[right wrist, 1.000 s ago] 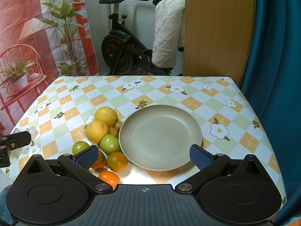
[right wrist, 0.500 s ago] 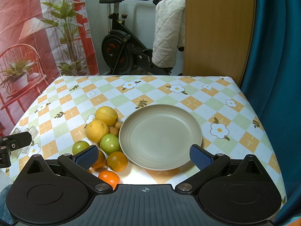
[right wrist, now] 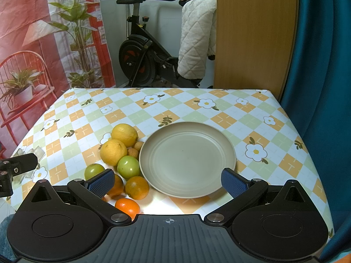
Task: Organize fruits
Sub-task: 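Move both grippers down toward the oranges at the front of the fruit pile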
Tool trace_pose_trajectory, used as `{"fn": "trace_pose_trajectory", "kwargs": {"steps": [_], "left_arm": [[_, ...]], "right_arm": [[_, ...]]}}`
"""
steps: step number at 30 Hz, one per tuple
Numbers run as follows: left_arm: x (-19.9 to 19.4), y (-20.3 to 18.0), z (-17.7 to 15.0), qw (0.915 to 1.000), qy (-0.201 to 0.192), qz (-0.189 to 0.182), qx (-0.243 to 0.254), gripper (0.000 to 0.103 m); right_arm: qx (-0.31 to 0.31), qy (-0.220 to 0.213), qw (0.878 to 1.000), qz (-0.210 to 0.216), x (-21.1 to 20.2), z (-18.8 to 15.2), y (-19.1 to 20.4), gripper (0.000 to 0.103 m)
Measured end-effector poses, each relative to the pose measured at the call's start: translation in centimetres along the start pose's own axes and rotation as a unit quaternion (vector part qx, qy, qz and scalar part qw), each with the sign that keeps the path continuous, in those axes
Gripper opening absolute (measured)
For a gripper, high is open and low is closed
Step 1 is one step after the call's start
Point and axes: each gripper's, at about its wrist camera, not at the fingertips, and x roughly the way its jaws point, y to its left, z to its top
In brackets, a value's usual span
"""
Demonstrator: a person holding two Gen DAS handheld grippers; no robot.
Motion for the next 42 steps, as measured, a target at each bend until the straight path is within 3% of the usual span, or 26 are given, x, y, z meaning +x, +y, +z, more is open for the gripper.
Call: {"fn": "trace_pose_trajectory", "kwargs": {"steps": [6, 19, 25, 34, 42], "left_arm": [[0.0, 0.1, 0.0, 1.0, -0.004, -0.001, 0.002, 0.103], [2.0, 2.8, -0.9, 0.9988, 0.008, -0.018, -0.044, 0.101], [3.2, 3.5, -1.6, 0.9976, 0.015, -0.033, -0.059, 0.092], [3.5, 4.4, -1.8, 0.9956, -0.022, -0.041, -0.082, 0.091], [5.2, 4.2, -2.1, 0.9946, 0.007, -0.071, -0.076, 0.086]], "right_arm": [[0.002, 0.002, 1.0, 0.006, 0.4, -0.1, -0.4, 0.103], [0.01, 0.013, 0.999, 0.042, 1.6, -1.4, -0.5, 0.103], [-0.011, 0.006, 0.998, 0.06, 2.0, -1.8, 0.3, 0.103], [-0.021, 0.014, 0.997, 0.069, 3.1, -2.2, 0.7, 0.103], [-0.055, 0.011, 0.995, 0.08, 3.9, -2.5, 1.6, 0.102]]}}
